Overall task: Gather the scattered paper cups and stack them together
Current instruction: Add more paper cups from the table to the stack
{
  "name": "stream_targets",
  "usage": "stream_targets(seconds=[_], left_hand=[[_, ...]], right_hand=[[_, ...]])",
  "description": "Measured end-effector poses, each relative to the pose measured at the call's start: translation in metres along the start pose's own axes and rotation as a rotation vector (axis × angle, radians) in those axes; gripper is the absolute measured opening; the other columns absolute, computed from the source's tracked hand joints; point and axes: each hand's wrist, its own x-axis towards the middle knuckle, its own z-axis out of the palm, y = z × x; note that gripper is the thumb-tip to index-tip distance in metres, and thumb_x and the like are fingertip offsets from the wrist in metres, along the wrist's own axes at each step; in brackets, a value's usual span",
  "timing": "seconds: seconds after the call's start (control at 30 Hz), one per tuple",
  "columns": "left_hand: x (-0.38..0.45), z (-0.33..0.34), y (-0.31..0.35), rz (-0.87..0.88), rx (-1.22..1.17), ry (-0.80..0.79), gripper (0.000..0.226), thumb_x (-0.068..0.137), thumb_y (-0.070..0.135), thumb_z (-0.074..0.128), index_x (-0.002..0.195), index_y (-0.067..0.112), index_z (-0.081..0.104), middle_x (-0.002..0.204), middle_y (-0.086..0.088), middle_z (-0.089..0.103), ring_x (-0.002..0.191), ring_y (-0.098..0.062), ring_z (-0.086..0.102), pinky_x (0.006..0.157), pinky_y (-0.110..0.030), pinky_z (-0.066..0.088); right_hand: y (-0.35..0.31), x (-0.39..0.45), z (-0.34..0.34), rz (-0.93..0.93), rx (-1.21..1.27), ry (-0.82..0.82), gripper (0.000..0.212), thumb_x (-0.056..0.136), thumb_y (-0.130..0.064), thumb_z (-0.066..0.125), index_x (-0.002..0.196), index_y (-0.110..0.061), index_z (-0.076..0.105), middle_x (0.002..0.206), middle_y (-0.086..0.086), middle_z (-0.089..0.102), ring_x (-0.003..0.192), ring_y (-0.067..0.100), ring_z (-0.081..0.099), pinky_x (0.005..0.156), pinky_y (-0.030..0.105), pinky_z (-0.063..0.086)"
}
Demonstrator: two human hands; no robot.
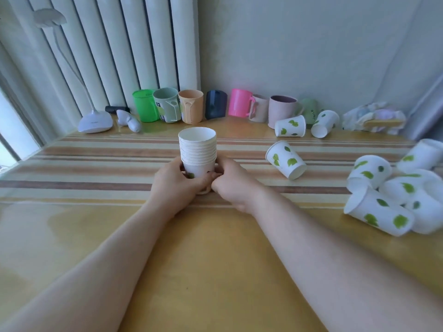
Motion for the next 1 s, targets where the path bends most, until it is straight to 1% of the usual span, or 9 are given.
stream_targets(seconds=[0.1,0.2,0.3,0.43,0.57,0.63,0.73,0.83,1.0], left_hand=[[-0.003,-0.008,-0.004,0.040,0.043,-0.052,0.034,0.077,0.056,0.087,0.098,0.037,0.068,0.091,0.020,0.071,0.087,0.005,0.063,0.068,-0.020,0.046],[-0.005,-0.012,-0.004,0.074,0.070,-0.078,0.034,0.078,0.054,0.087,0.095,0.037,0.062,0.088,0.019,0.068,0.082,0.004,0.060,0.064,-0.020,0.041],[-0.006,-0.009,-0.003,0.094,0.068,-0.093,0.037,0.077,0.054,0.088,0.096,0.031,0.065,0.086,0.014,0.069,0.080,0.000,0.061,0.063,-0.023,0.041],[-0.009,-0.009,-0.002,0.149,0.087,-0.156,0.037,0.077,0.056,0.088,0.091,0.033,0.063,0.080,0.013,0.068,0.077,0.000,0.060,0.061,-0.023,0.040],[-0.013,-0.009,0.000,0.210,0.111,-0.261,0.041,0.074,0.060,0.089,0.093,0.034,0.065,0.085,0.008,0.073,0.081,-0.005,0.065,0.066,-0.027,0.048],[-0.015,-0.009,0.003,0.219,0.111,-0.290,0.043,0.073,0.059,0.090,0.095,0.030,0.067,0.088,0.004,0.075,0.084,-0.011,0.067,0.073,-0.033,0.053],[-0.019,-0.008,0.007,0.235,0.089,-0.326,0.042,0.074,0.057,0.091,0.097,0.029,0.069,0.092,0.005,0.076,0.088,-0.015,0.069,0.081,-0.039,0.056],[-0.025,-0.005,0.010,0.251,0.068,-0.352,0.040,0.074,0.055,0.092,0.097,0.033,0.068,0.093,0.008,0.076,0.089,-0.009,0.068,0.082,-0.034,0.055],[-0.039,0.005,0.017,0.304,0.032,-0.338,0.038,0.072,0.052,0.093,0.097,0.038,0.068,0.086,0.014,0.074,0.082,-0.001,0.064,0.067,-0.017,0.048]], right_hand=[[-0.010,-0.012,-0.045,0.031,-0.055,-0.042,0.065,0.084,0.014,0.053,0.132,-0.027,0.069,0.128,0.000,0.074,0.100,0.021,0.077,0.077,0.028,0.059],[-0.012,-0.021,-0.096,-0.066,-0.272,0.382,0.038,0.094,0.001,0.060,0.110,-0.031,0.072,0.103,-0.009,0.074,0.082,0.012,0.066,0.075,0.032,0.054],[-0.003,-0.017,-0.130,-0.040,-0.493,0.710,0.035,0.094,-0.021,0.068,0.128,-0.028,0.067,0.114,-0.004,0.065,0.105,0.021,0.064,0.092,0.037,0.050],[0.028,-0.003,-0.125,0.265,-0.714,0.526,0.072,0.100,-0.046,0.062,0.161,-0.022,0.034,0.148,0.018,0.054,0.135,0.045,0.050,0.111,0.050,0.040],[0.052,0.000,-0.107,0.240,-0.688,0.537,0.043,0.105,-0.051,0.051,0.132,-0.018,0.049,0.132,0.012,0.064,0.122,0.044,0.055,0.087,0.048,0.041],[0.049,-0.009,-0.104,0.187,-0.511,0.557,0.037,0.101,-0.048,0.061,0.126,-0.021,0.055,0.123,0.001,0.066,0.114,0.036,0.059,0.091,0.047,0.048],[0.029,-0.029,-0.104,0.116,0.169,0.589,0.028,0.095,-0.017,0.079,0.116,-0.027,0.063,0.116,-0.004,0.075,0.112,0.024,0.071,0.084,0.036,0.054],[-0.005,-0.051,-0.100,-0.032,0.476,0.478,0.032,0.094,-0.002,0.078,0.109,-0.028,0.066,0.106,-0.008,0.075,0.097,0.016,0.069,0.084,0.033,0.051],[-0.042,-0.084,-0.083,-0.220,0.704,0.269,0.065,0.091,0.002,0.079,0.143,-0.028,0.054,0.123,-0.002,0.071,0.112,0.021,0.071,0.091,0.042,0.059]])
